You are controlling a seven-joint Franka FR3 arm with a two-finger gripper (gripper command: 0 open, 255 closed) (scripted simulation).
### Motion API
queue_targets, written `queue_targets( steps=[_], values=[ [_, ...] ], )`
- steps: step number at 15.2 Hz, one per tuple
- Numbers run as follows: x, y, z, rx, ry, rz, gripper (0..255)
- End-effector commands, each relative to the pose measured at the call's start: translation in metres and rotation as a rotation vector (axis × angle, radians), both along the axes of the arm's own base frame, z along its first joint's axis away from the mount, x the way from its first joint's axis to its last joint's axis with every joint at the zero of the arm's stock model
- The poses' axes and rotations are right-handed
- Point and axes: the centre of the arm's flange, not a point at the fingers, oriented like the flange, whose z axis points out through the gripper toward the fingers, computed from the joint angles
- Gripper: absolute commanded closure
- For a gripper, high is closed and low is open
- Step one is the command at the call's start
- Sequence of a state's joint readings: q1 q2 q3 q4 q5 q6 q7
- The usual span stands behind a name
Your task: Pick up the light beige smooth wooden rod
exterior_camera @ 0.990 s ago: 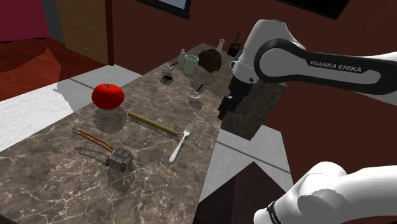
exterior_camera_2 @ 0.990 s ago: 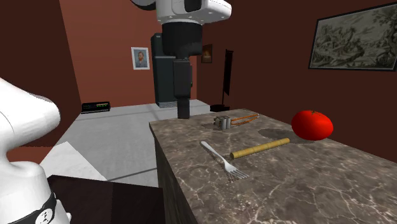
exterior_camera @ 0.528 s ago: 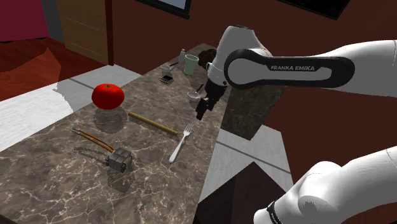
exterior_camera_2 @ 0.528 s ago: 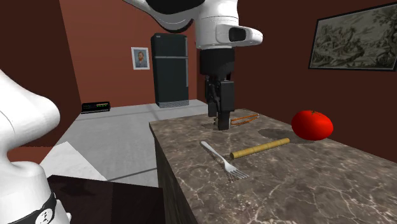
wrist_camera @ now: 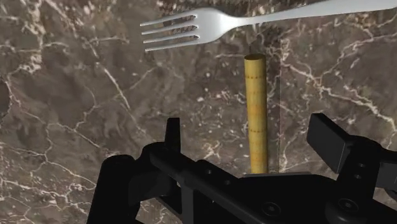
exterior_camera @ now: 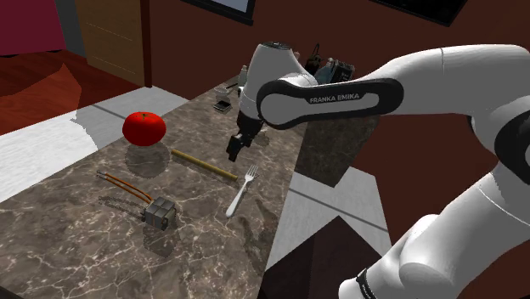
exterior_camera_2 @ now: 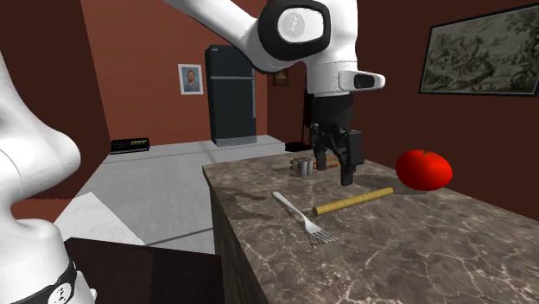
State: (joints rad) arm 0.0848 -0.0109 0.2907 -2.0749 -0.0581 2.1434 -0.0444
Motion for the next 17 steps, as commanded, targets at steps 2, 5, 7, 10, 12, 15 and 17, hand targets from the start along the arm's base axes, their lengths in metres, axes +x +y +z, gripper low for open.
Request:
queue_targets(
  steps=[2, 5, 7, 10, 12, 15, 17],
  values=[
    [0.021, 0.025, -0.018, -0.008, -0.018, 0.048, 0],
    [0.043, 0.052, -0.034, -0.016, -0.036, 0.095, 0],
    [0.058, 0.071, -0.045, -0.022, -0.047, 0.127, 0],
    [0.066, 0.082, -0.056, -0.025, -0.054, 0.145, 0],
    [0.066, 0.082, -0.066, -0.025, -0.054, 0.145, 0],
    [0.066, 0.082, -0.082, -0.025, -0.054, 0.145, 0],
    [0.066, 0.082, -0.091, -0.025, -0.054, 0.145, 0]
  ],
)
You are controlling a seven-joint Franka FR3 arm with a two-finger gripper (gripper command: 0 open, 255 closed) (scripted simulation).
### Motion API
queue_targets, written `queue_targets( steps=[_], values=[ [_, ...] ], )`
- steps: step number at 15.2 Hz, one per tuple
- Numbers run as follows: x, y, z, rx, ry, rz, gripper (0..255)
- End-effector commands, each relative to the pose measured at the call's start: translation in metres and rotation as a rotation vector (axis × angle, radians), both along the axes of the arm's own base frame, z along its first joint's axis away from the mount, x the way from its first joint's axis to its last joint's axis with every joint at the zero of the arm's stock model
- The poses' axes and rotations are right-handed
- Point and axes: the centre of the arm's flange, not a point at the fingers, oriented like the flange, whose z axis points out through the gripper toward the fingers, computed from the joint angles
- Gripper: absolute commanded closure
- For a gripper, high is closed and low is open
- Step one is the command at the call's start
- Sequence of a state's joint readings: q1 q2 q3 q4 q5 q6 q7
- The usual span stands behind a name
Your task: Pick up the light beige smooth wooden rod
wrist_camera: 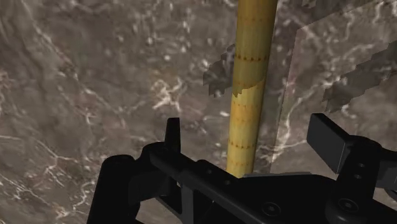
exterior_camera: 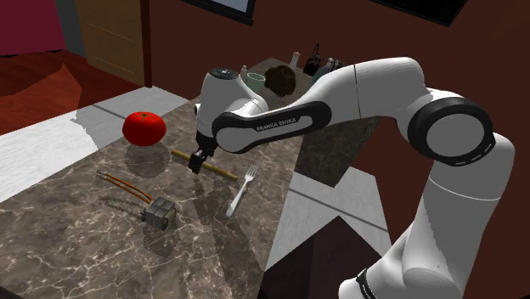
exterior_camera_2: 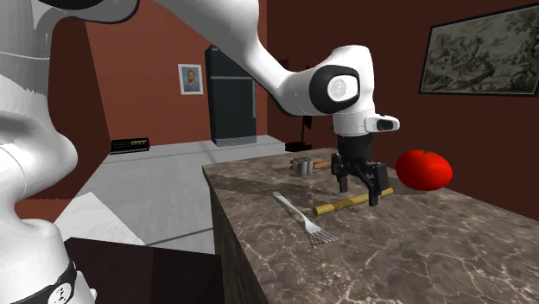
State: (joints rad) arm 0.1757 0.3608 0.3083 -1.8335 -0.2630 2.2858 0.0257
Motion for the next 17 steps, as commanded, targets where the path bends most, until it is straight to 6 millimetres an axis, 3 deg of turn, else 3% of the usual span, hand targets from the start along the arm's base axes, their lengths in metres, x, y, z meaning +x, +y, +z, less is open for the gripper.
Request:
queue_targets(
  steps=[1, 2, 10, 17],
  values=[
    [-0.001, 0.0, -0.004, 0.0, 0.0, 0.0, 0],
    [-0.001, 0.0, -0.003, 0.0, -0.001, 0.0, 255],
    [0.0, -0.001, -0.006, 0.0, -0.001, 0.0, 255],
    [-0.001, 0.0, 0.028, 0.0, 0.0, 0.0, 255]
  ],
)
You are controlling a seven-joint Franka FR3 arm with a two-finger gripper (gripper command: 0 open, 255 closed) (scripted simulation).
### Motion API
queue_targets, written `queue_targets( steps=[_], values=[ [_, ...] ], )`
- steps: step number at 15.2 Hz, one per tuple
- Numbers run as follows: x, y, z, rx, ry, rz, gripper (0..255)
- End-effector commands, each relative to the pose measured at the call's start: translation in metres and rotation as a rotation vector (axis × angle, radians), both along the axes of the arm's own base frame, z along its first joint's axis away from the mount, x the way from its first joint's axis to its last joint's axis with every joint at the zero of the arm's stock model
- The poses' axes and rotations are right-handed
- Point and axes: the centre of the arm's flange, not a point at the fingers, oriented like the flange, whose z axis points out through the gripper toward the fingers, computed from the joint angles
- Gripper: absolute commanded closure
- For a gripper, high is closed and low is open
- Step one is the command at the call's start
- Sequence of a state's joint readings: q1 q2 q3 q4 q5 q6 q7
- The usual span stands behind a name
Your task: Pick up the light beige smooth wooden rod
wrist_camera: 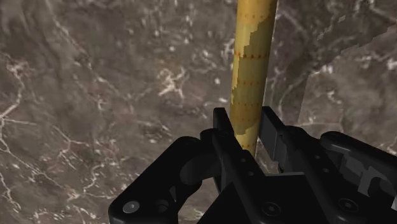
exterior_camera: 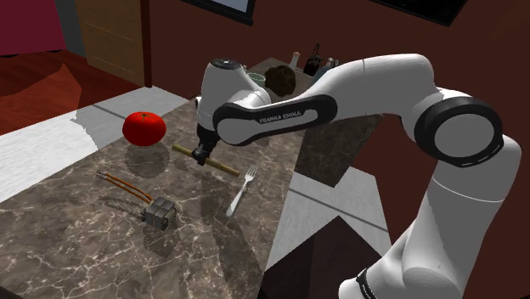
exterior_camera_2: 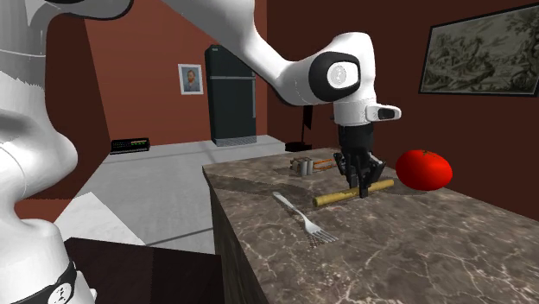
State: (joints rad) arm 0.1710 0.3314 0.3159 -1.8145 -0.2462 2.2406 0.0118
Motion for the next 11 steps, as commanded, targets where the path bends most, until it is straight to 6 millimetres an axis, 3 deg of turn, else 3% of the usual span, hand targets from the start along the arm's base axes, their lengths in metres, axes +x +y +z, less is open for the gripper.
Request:
queue_targets(
  steps=[1, 9, 11],
  values=[
    [0.0, 0.0, 0.01, 0.0, 0.0, 0.0, 255],
    [0.0, 0.0, 0.053, 0.0, 0.0, 0.0, 255],
    [0.0, 0.0, 0.053, 0.0, 0.0, 0.0, 255]
  ],
)
